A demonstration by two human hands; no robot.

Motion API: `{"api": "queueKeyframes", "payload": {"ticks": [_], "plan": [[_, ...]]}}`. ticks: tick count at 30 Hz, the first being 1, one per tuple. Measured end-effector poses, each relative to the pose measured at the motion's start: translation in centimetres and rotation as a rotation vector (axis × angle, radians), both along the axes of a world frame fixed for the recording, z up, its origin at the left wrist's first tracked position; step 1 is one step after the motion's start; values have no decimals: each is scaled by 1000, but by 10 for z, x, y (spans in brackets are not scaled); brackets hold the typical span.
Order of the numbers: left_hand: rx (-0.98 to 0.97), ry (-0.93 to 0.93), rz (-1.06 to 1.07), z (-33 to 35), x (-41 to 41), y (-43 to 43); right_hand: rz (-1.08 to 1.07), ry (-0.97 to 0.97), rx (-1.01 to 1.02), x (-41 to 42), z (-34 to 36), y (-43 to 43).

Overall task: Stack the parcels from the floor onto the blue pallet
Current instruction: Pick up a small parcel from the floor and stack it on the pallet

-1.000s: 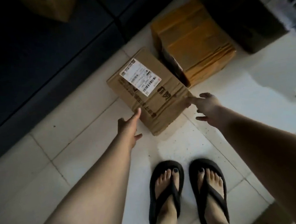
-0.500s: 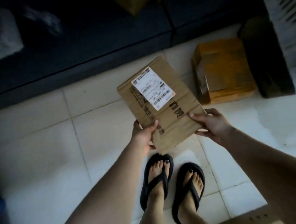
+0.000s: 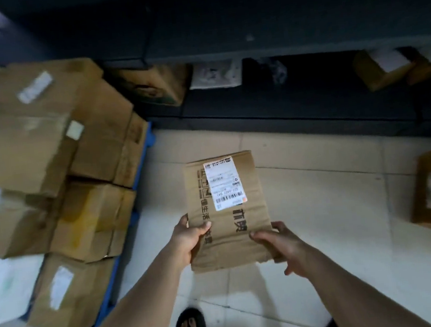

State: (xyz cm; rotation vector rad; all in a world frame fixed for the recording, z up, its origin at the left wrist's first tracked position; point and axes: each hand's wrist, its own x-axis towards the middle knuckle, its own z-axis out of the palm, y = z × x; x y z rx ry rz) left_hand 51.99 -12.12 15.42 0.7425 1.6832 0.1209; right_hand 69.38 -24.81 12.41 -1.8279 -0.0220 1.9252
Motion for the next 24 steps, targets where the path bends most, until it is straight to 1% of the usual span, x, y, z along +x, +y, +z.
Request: {"api": "queueKeyframes", "payload": {"ticks": [3,6,10,13,17,20,24], "plan": [[8,78,-57,2,-93,23,-29,-26,-8,-103,2,33],[81,139,-120,6,-185,48,-93,-102,9,-206,5,61],[97,150,-152,30,-308,91,-94,-124,33,-329,22,96],[119,163,-184,46,-382,120,-84,-117,49,-402,38,123],[210,222,-193,50,-448,165,-90,-112,95,-473,41,165],[258,254,-227,46,-474,192,-97,-118,122,-499,39,191],[279,316,-234,37,-501,215,-59,-76,127,-526,37,213]]}}
